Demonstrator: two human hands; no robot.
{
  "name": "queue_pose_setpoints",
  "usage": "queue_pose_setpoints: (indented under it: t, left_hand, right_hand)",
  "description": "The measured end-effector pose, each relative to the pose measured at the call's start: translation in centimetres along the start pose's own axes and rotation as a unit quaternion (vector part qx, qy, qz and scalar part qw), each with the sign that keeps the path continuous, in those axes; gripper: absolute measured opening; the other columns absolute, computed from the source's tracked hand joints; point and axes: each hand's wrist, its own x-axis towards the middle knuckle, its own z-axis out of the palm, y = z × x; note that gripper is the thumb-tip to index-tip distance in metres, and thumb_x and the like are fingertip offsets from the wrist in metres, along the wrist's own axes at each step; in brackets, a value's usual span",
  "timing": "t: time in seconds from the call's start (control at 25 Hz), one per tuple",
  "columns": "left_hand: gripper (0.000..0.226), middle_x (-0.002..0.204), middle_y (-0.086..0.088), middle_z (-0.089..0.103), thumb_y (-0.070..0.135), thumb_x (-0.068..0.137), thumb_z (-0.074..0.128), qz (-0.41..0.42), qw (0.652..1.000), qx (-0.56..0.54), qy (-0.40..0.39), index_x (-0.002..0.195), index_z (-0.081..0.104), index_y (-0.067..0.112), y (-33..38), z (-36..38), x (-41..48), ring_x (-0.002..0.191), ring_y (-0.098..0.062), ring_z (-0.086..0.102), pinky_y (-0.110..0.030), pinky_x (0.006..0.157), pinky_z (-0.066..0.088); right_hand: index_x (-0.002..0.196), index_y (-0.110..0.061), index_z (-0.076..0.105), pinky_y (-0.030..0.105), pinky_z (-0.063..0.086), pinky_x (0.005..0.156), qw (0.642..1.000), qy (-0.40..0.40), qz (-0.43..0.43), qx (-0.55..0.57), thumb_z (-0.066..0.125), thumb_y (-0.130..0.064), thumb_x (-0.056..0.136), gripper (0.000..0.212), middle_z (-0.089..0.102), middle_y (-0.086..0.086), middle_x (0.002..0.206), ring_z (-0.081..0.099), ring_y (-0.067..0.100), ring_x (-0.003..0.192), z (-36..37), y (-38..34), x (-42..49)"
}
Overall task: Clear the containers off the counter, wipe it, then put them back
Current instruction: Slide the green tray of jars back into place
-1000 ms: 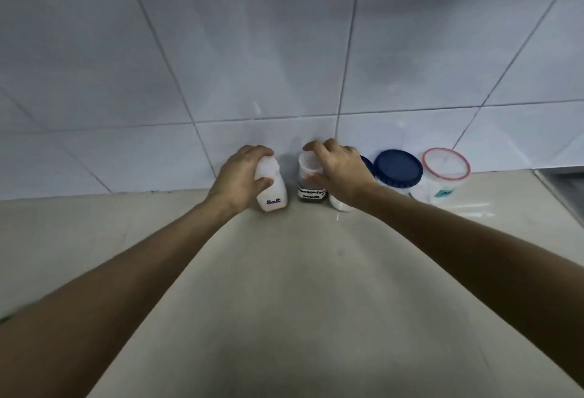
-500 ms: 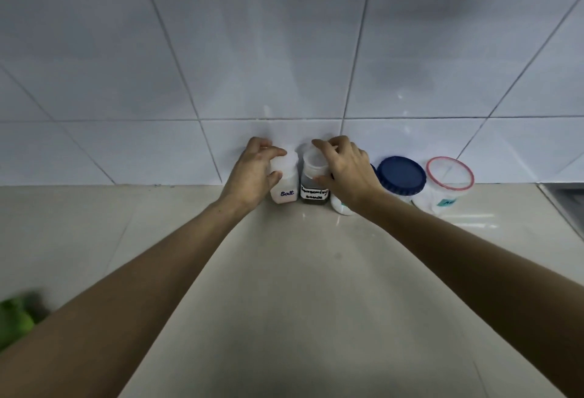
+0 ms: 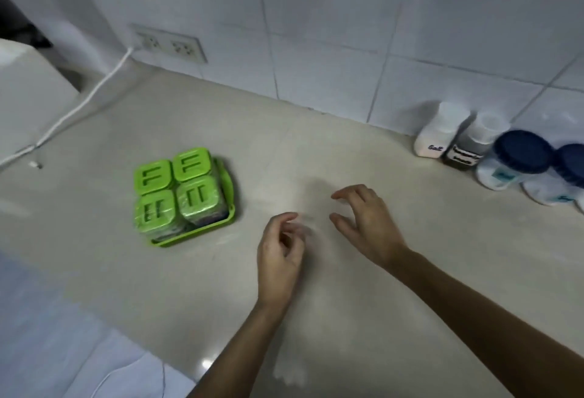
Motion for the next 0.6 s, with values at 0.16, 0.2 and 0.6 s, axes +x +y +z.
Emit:
queue_pose_setpoints:
  t: [0.16, 0.2, 0.6]
  left_hand:
    - [0.010, 0.089, -0.007, 0.062, 0.007, 0.090, 0.055, -0.112, 0.940, -0.075, 0.314, 0.097, 0.059, 0.013, -3.5, -10.0, -0.1, 0.080, -0.019, 0.055, -0.034, 0.081, 0.045]
    - [0.009, 0.089, -0.010, 0.060, 0.007, 0.089, 0.055, -0.122, 0.920, -0.072, 0.365, 0.096, 0.058, 0.012, -4.4, -12.4, 0.1, 0.081, -0.021, 0.055, -0.036, 0.082, 0.045]
    - [0.059, 0.119, -0.014, 0.060, 0.031, 0.083, 0.070, -0.267, 0.940, -0.123, 0.175, 0.134, 0.043, 0.017, -6.0, -21.5, 5.9, 0.104, -0.025, 0.061, -0.042, 0.099, 0.047]
  right_hand:
    - [0.117, -0.015, 0.056, 0.028, 0.046, 0.091, 0.975, -0.057, 0.063, 0.206, 0.065, -0.031, 0.087, 0.035, 0.055, 0.003, 0.116, 0.057, 0.013, 0.100, 5.0, -7.2, 4.1]
    - [0.118, -0.014, 0.055, 0.028, 0.046, 0.091, 0.961, -0.067, 0.093, 0.253, 0.066, -0.032, 0.086, 0.037, 0.055, 0.003, 0.116, 0.057, 0.013, 0.098, 6.2, -9.1, 5.1]
    - [0.090, -0.015, 0.065, 0.023, 0.050, 0.066, 0.851, -0.156, 0.267, 0.424, 0.080, -0.035, 0.071, 0.031, 0.069, -0.002, 0.084, 0.064, 0.013, 0.079, 9.9, -17.6, 9.6]
